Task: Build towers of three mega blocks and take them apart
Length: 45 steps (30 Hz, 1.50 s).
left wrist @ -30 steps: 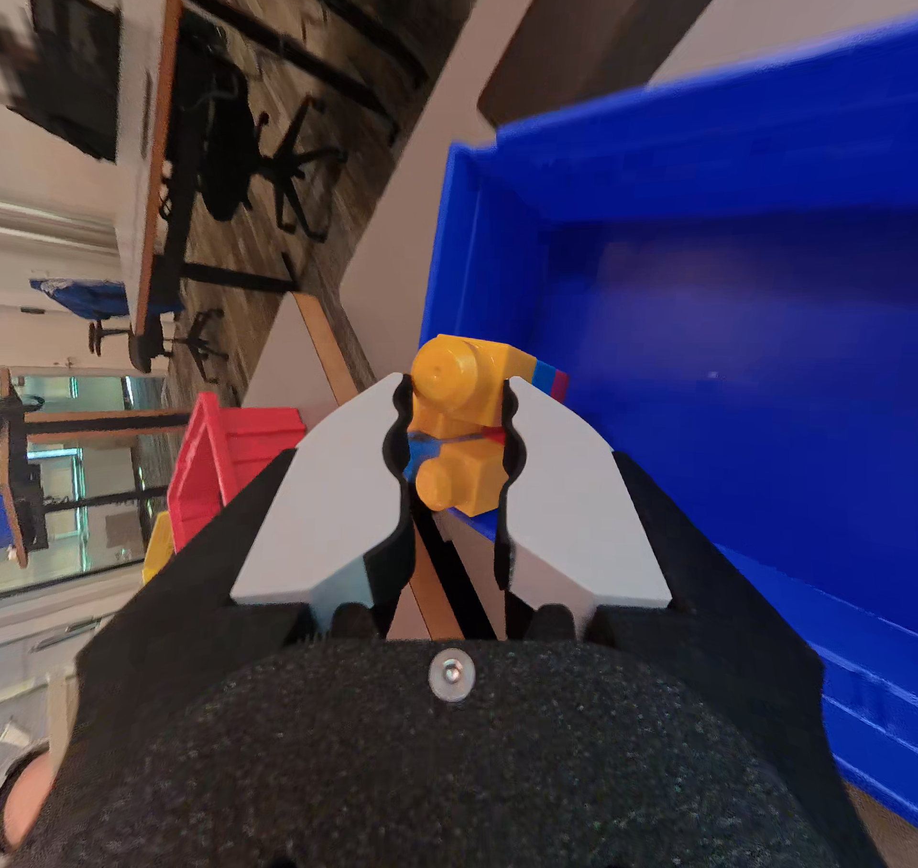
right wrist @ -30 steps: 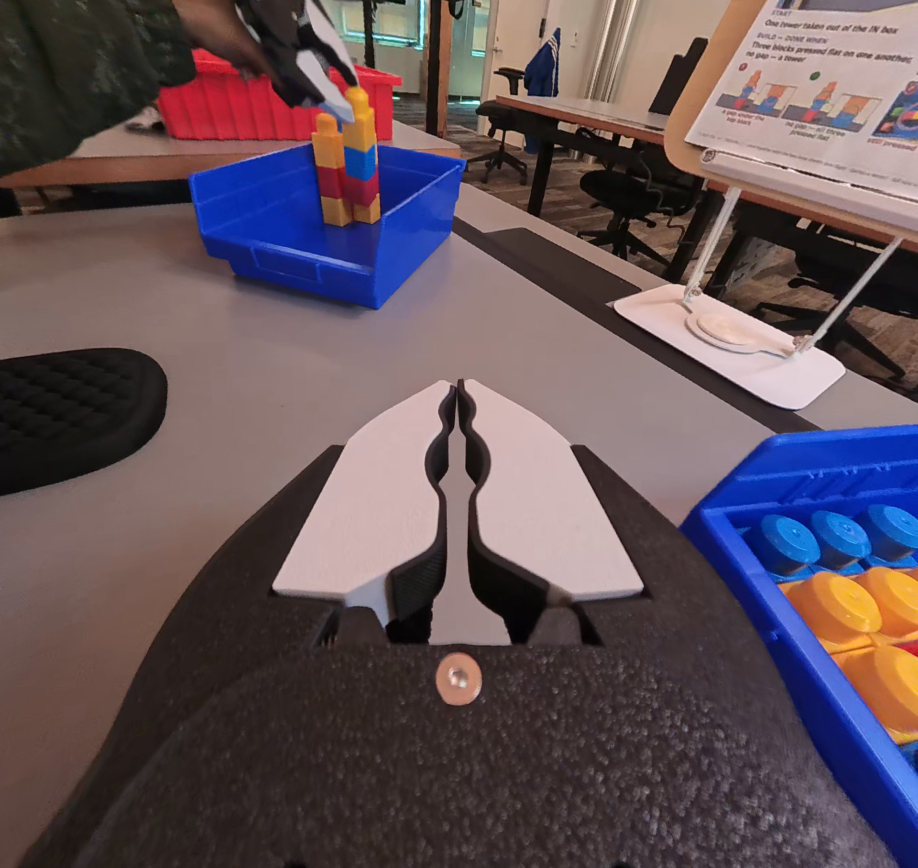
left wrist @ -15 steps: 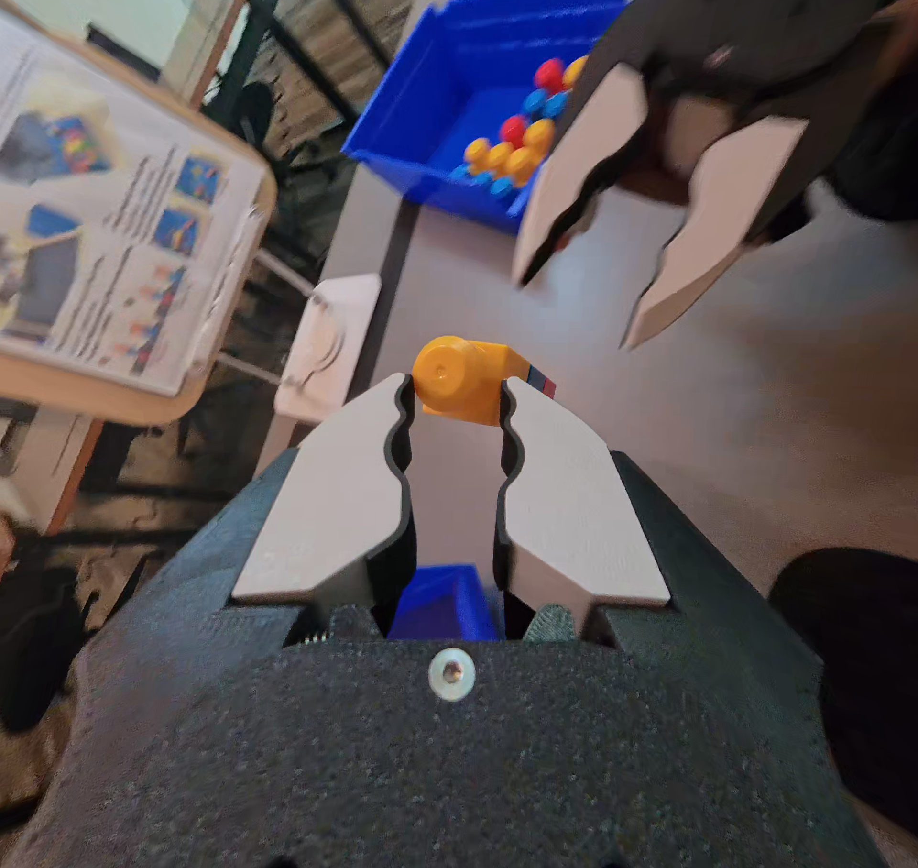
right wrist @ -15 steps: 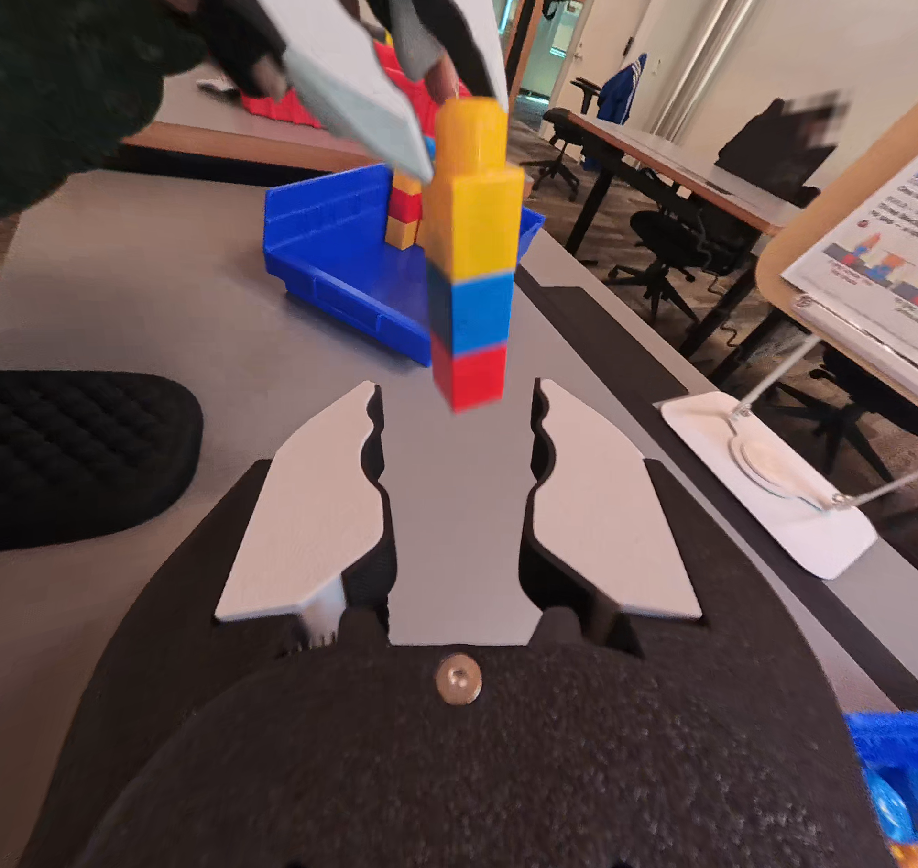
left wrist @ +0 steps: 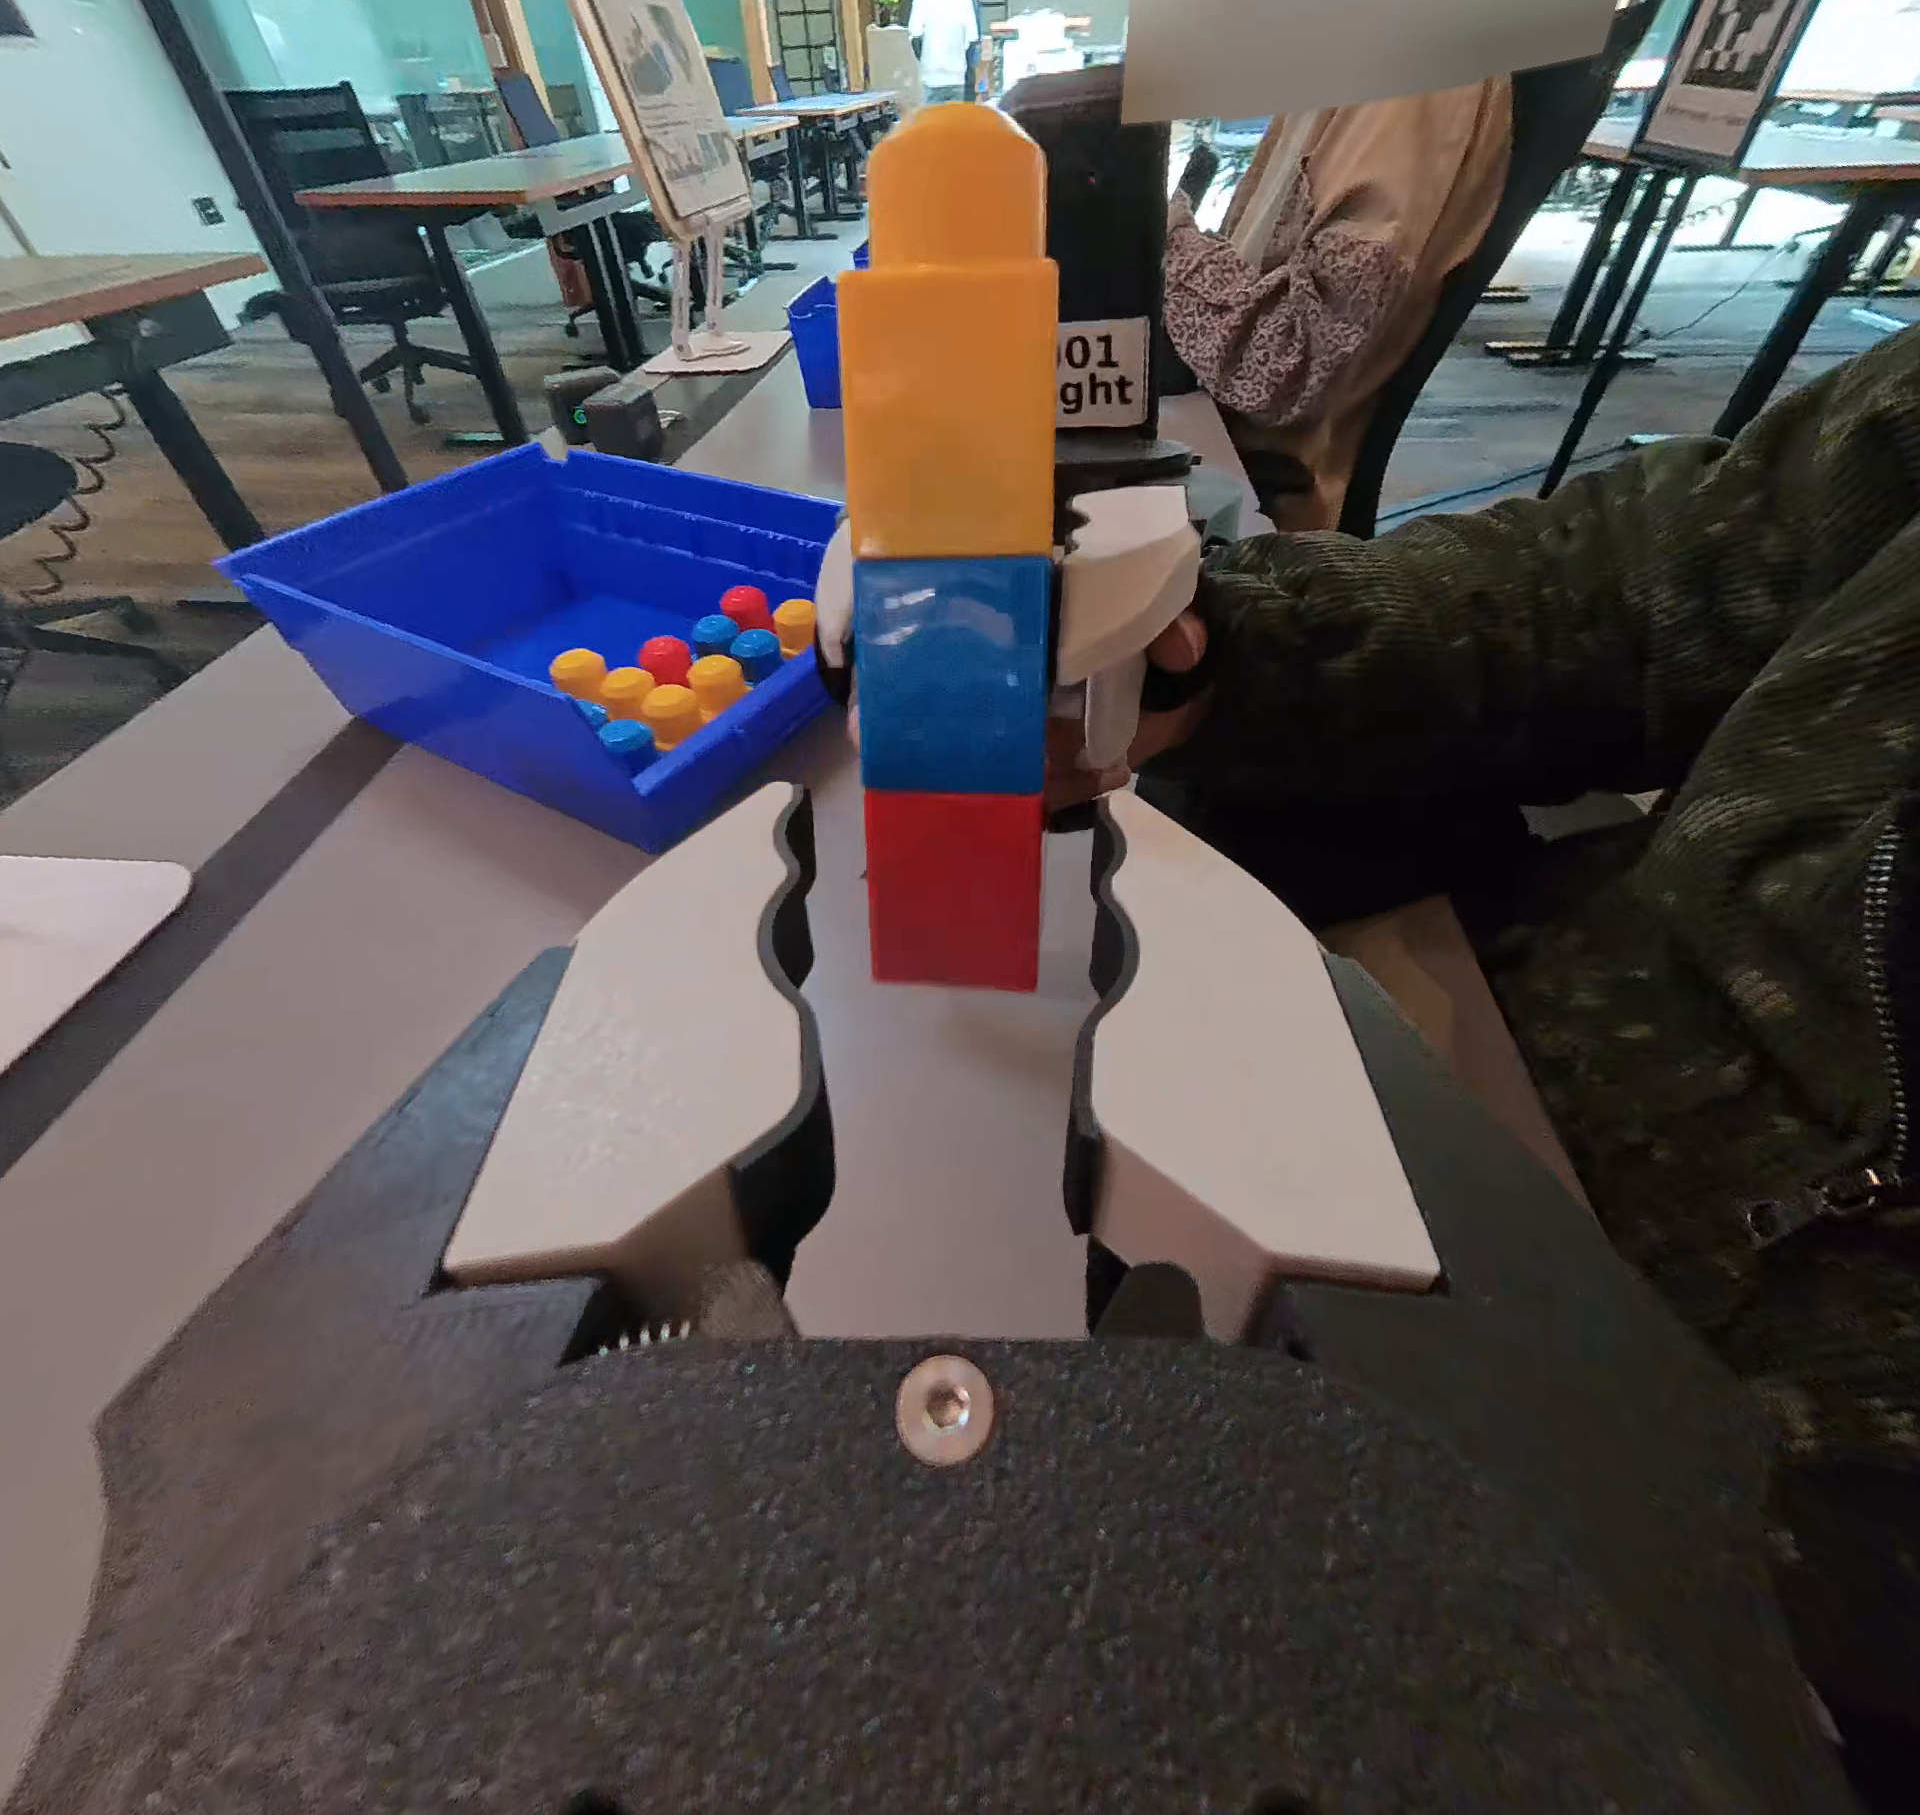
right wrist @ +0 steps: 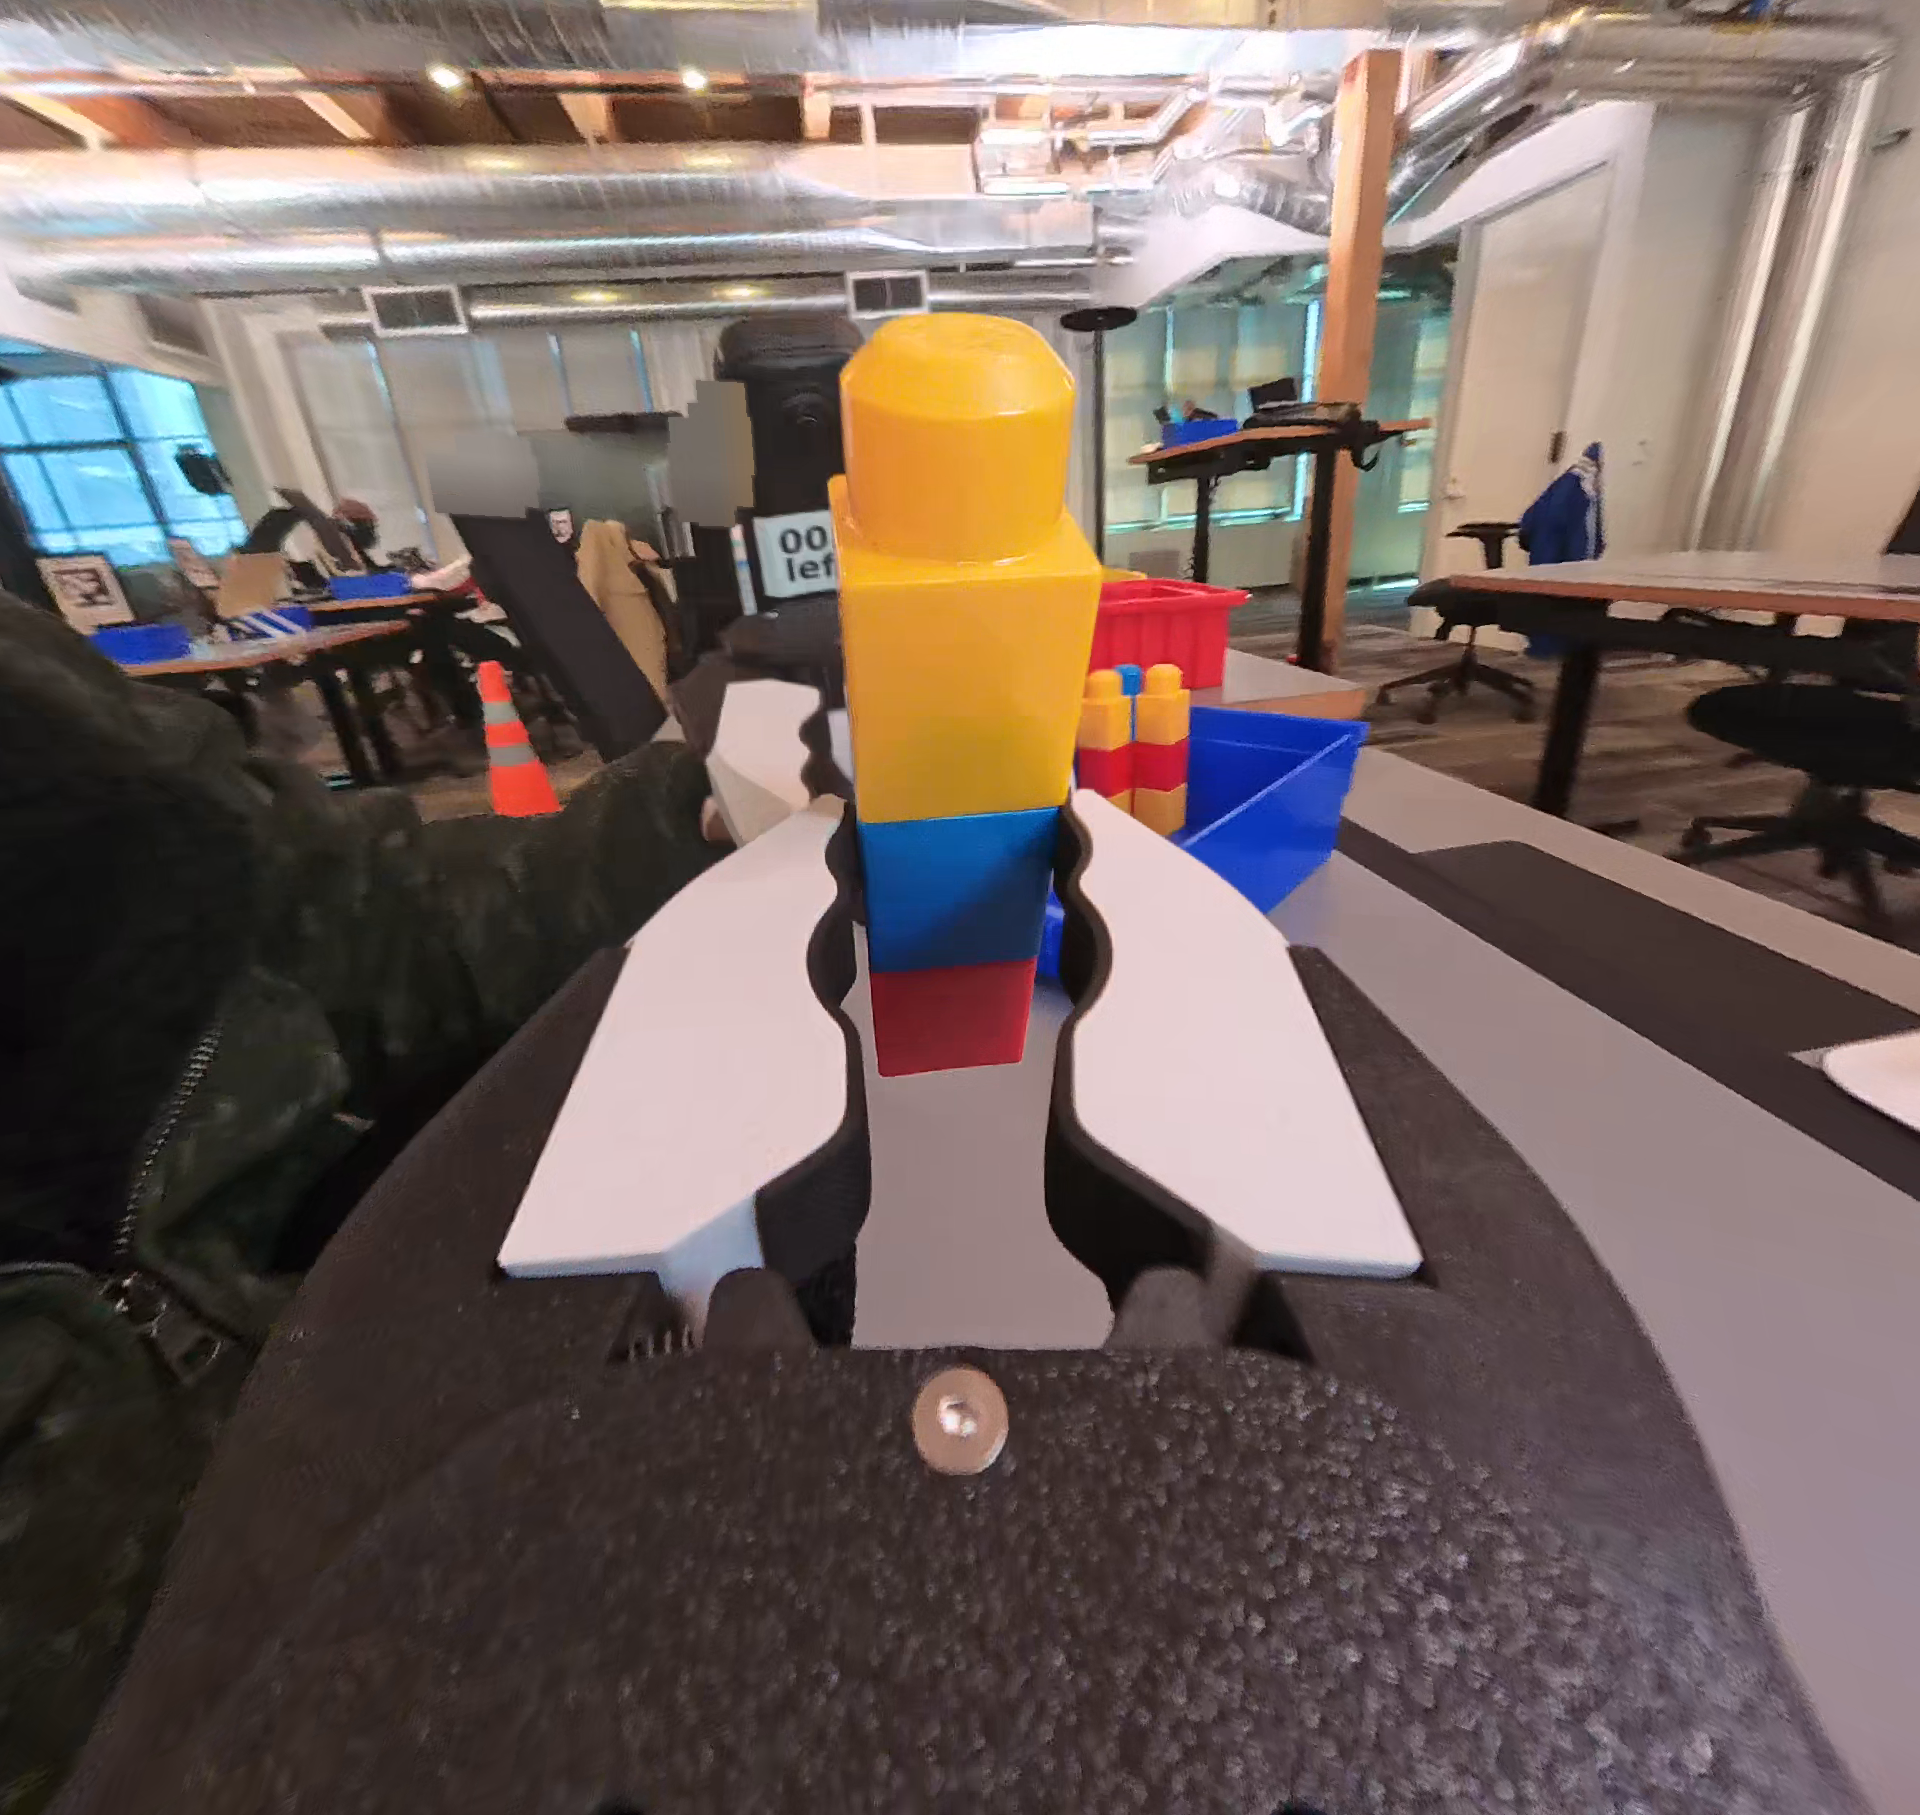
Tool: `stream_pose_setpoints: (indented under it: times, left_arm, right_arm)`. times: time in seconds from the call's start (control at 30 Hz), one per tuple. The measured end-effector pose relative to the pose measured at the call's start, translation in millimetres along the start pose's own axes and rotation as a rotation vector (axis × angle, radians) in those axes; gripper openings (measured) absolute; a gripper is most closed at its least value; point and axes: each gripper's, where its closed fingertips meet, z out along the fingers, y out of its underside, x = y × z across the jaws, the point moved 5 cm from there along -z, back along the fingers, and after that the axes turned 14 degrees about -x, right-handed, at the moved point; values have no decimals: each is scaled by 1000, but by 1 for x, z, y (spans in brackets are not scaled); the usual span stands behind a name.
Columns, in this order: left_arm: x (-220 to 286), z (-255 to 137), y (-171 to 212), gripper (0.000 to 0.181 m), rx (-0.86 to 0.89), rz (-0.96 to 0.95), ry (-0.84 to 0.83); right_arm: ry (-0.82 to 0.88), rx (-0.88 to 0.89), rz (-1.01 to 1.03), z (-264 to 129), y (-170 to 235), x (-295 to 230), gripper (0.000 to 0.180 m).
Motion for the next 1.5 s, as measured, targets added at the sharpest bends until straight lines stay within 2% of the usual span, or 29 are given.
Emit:
stream_pose_setpoints:
  times: [0.1, 0.2, 0.27, 0.5, 0.73, 0.93, 1.07, 1.1, 1.13, 1.2, 1.3, 1.4, 1.43, 1.5]
  left_arm:
    - [7, 15, 4, 47, -19, 29, 25]
    - [8, 16, 11, 37, -93, 78, -35]
    - [8, 17, 17, 37, -128, 83, -54]
    - [-4, 22, 66, 37, -369, 109, -86]
    - [-8, 29, 102, 36, -590, 172, -70]
    - [-3, 32, 110, 36, -653, 227, -62]
    - [-2, 27, 95, 36, -547, 216, -51]
    - [-9, 22, 100, 36, -608, 227, -101]
    - [-17, 17, 107, 36, -635, 228, -143]
    - [-24, 9, 108, 36, -538, 133, -116]
    - [-35, -4, 97, 36, -396, 65, -153]
    - [-45, -11, 88, 36, -314, 38, -218]
    - [-48, -12, 87, 36, -302, 35, -243]
    - [-50, -12, 90, 36, -300, 32, -252]
  right_arm:
    - [-15, -68, -46, 12, 13, -7, 36]
    - [-76, -70, -18, 15, 20, -8, 36]
    - [-103, -107, -17, 15, 26, -7, 36]
    - [28, -312, -150, 3, 34, 7, 43]
    - [57, -589, -303, 3, 65, 3, 33]
    - [19, -706, -324, 7, 82, -2, 29]
    - [10, -707, -321, -1, 63, -4, 29]
    - [13, -685, -318, -8, 52, -3, 29]
    - [32, -635, -313, -18, 36, 1, 29]
    - [154, -528, -319, -48, -3, 18, 29]
    - [557, -528, -341, -106, -50, 75, 29]
    - [846, -850, -269, -155, -47, 144, 29]
    - [878, -973, -230, -166, -35, 164, 29]
    - [828, -1175, -126, -176, -4, 191, 29]
